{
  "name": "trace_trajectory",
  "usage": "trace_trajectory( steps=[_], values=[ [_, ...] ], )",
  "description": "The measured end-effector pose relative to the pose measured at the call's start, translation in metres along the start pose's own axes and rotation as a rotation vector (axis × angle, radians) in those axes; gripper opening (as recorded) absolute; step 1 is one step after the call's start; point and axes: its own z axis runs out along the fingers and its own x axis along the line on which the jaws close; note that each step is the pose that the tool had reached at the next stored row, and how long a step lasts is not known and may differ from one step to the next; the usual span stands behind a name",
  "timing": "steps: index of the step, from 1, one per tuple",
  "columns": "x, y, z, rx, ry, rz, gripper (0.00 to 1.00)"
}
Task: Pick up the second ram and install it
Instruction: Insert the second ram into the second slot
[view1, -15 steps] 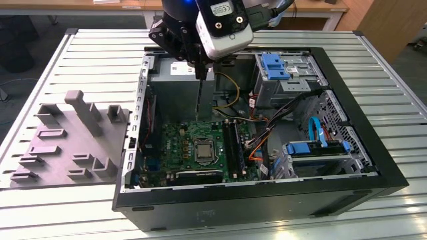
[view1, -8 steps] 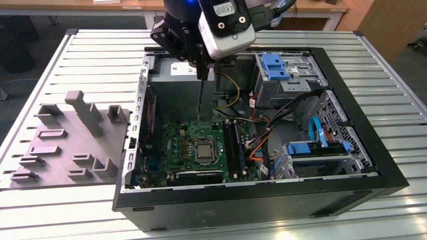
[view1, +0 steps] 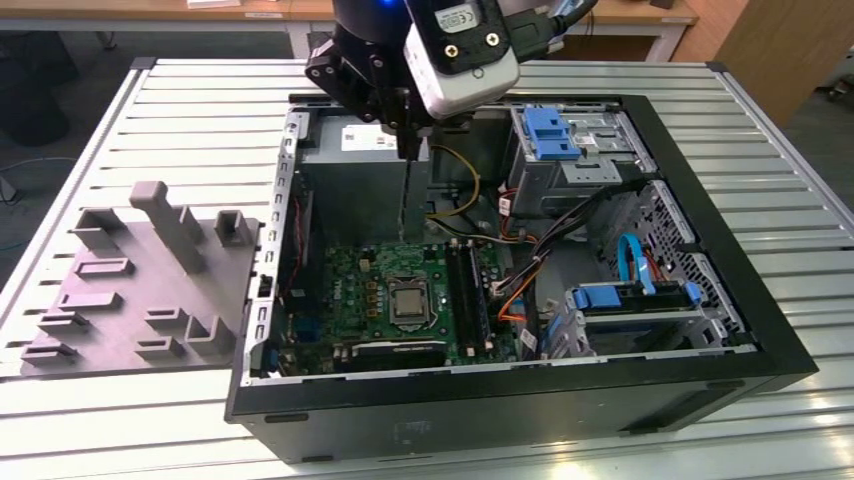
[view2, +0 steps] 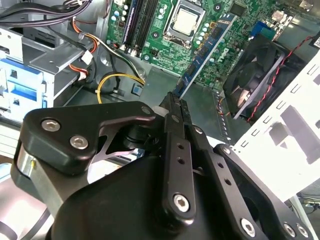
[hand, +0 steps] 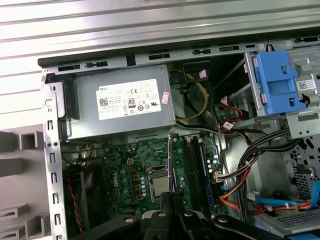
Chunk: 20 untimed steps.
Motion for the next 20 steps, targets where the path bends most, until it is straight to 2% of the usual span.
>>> trace_trajectory(
  steps=[5,20],
  values=[
    [-0.0031,0.0005,0.0003,-0.0008,0.0025,-0.017,0.12],
    [-0.0034,0.0006,0.0003,-0.0015,0.0047,-0.031,0.12]
  ],
)
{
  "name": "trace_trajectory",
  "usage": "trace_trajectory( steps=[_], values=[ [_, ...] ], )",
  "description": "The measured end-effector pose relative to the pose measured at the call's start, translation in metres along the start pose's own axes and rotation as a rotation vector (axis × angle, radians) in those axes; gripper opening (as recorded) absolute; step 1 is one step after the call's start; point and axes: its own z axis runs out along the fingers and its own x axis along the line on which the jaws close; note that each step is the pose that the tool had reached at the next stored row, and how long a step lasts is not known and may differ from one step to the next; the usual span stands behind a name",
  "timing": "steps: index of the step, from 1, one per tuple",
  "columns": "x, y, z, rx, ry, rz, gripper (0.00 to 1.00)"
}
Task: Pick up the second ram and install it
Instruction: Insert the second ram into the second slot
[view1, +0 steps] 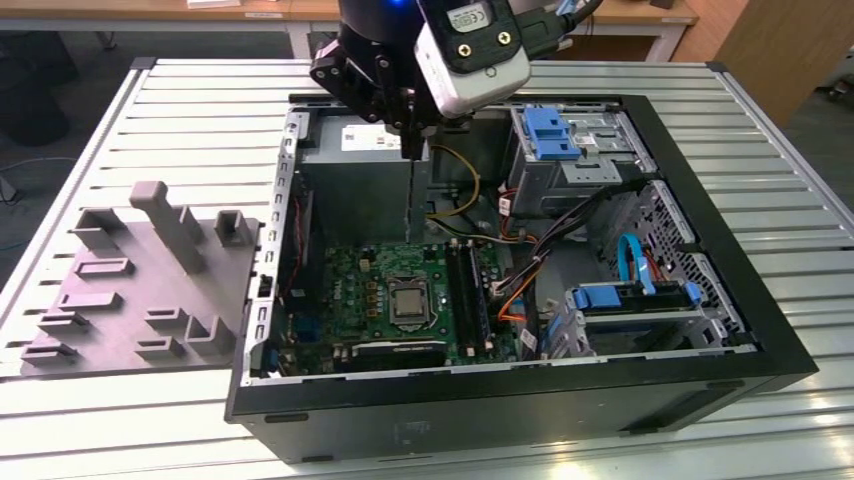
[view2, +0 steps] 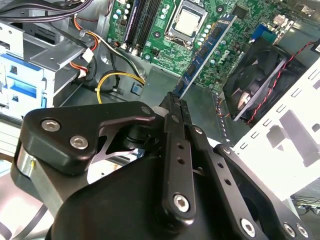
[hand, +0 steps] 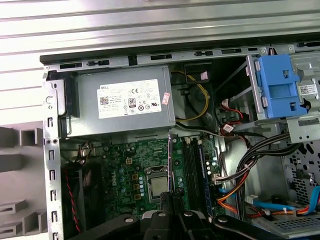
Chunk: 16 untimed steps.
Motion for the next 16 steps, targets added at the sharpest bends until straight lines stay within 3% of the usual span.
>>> trace_trajectory(
  steps=[16],
  values=[
    [-0.0001,0.0000,0.0000,-0.0011,0.0036,-0.023,0.12]
  ],
)
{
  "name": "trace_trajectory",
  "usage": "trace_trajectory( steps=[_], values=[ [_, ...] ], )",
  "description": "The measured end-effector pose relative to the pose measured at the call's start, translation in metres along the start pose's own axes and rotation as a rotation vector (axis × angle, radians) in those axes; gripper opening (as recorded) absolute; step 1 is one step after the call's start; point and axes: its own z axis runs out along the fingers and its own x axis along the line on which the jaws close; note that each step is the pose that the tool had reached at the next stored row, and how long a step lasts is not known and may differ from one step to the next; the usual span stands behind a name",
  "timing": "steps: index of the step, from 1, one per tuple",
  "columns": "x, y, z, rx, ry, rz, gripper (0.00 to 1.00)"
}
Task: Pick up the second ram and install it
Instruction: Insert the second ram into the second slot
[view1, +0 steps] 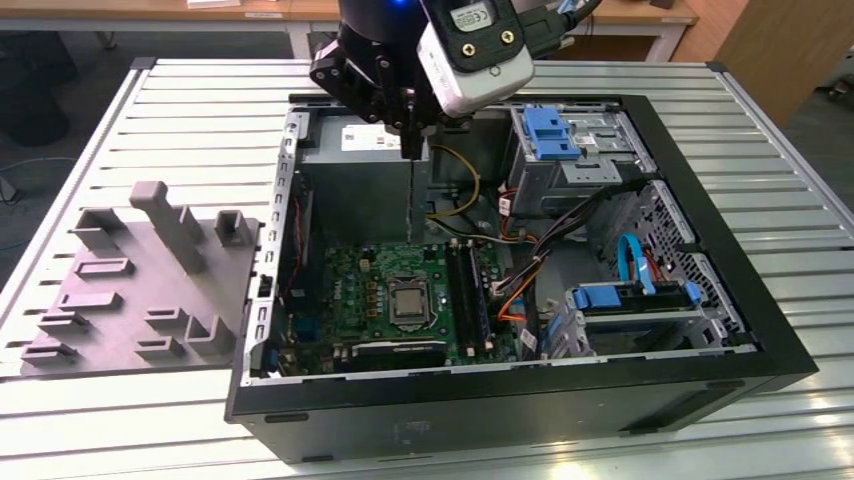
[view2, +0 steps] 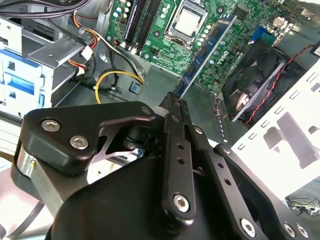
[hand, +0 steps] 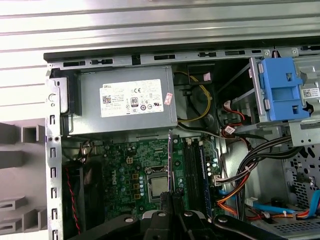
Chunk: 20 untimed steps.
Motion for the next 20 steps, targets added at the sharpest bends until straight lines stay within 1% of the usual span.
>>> trace_trajectory(
  steps=[4,7,8,13,15,16,18,19,20],
  values=[
    [-0.0002,0.0000,0.0001,0.0005,0.0009,-0.007,0.12],
    [-0.0002,0.0001,0.0000,0.0049,0.0005,-0.007,0.12],
    [-0.0002,0.0001,0.0000,0.0078,0.0002,-0.007,0.12],
    [-0.0002,0.0000,0.0000,0.0095,-0.0001,-0.007,0.12],
    [-0.0002,0.0001,0.0000,0.0166,-0.0005,-0.008,0.12],
    [-0.0002,0.0000,0.0000,0.0182,-0.0004,-0.008,0.12],
    [-0.0002,0.0000,0.0000,0.0184,-0.0005,-0.008,0.12],
    [-0.0002,0.0000,0.0000,0.0200,-0.0007,-0.008,0.12],
    [-0.0002,0.0002,0.0000,0.0243,-0.0007,-0.008,0.12]
  ],
)
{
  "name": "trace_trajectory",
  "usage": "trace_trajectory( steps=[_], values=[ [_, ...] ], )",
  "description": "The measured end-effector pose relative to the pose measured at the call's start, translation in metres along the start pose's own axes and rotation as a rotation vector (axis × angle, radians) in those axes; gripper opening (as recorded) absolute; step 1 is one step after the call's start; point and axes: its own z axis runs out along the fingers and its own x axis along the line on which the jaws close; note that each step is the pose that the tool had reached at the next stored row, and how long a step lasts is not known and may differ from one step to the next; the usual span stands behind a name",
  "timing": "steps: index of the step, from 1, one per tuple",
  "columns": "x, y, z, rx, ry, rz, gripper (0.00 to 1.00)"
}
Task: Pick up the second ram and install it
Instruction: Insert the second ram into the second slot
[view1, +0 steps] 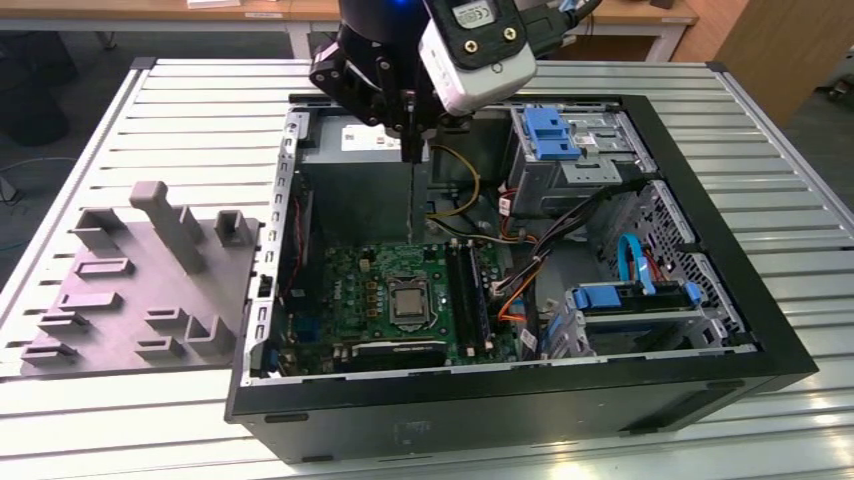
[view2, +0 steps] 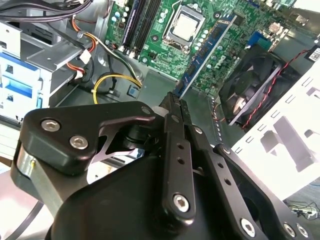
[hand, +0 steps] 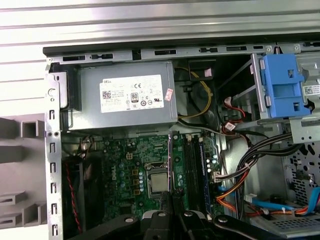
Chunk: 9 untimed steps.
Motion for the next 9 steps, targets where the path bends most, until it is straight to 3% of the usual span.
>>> trace_trajectory(
  steps=[3,9],
  values=[
    [-0.0001,0.0000,0.0001,0.0086,0.0033,-0.006,0.12],
    [-0.0007,0.0000,0.0007,0.0090,0.0070,-0.020,0.12]
  ],
)
